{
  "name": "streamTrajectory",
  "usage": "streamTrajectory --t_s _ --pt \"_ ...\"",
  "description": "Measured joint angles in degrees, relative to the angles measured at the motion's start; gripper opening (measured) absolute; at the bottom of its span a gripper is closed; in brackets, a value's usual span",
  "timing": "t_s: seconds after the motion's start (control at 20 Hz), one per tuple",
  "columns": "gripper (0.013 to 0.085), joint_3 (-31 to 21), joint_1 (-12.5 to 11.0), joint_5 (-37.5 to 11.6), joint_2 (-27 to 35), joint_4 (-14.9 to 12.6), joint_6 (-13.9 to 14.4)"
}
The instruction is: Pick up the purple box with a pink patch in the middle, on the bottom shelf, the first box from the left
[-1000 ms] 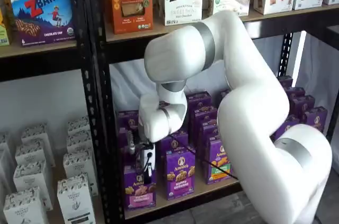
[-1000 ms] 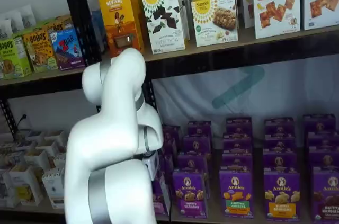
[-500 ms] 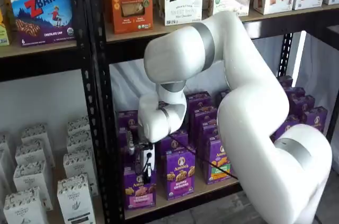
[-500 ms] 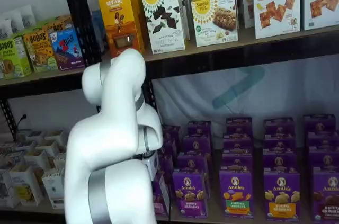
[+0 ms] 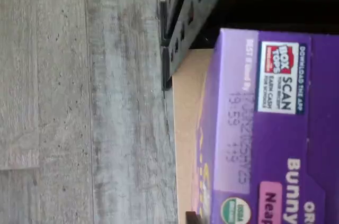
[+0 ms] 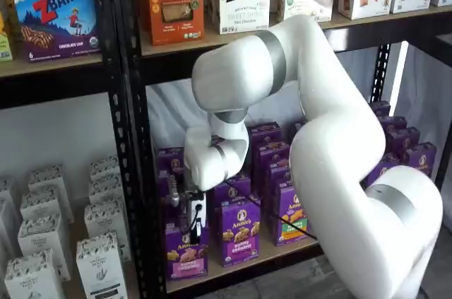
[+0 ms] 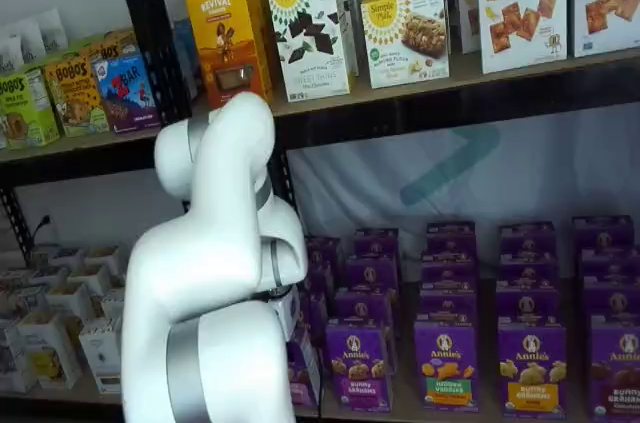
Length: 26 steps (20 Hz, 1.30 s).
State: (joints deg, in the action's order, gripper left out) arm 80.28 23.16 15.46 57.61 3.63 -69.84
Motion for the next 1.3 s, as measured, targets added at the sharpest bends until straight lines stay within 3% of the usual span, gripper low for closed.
streamTrajectory --t_s 0.55,1.2,1.3 --pt "0.037 -2.0 -0.21 -0.14 -1.43 -1.43 1.1" --pt "0.037 -13.9 0.36 -2.27 -11.05 -0.79 0.97" --pt "0.037 -16.3 0.26 -1.53 -13.5 -1.85 1.86"
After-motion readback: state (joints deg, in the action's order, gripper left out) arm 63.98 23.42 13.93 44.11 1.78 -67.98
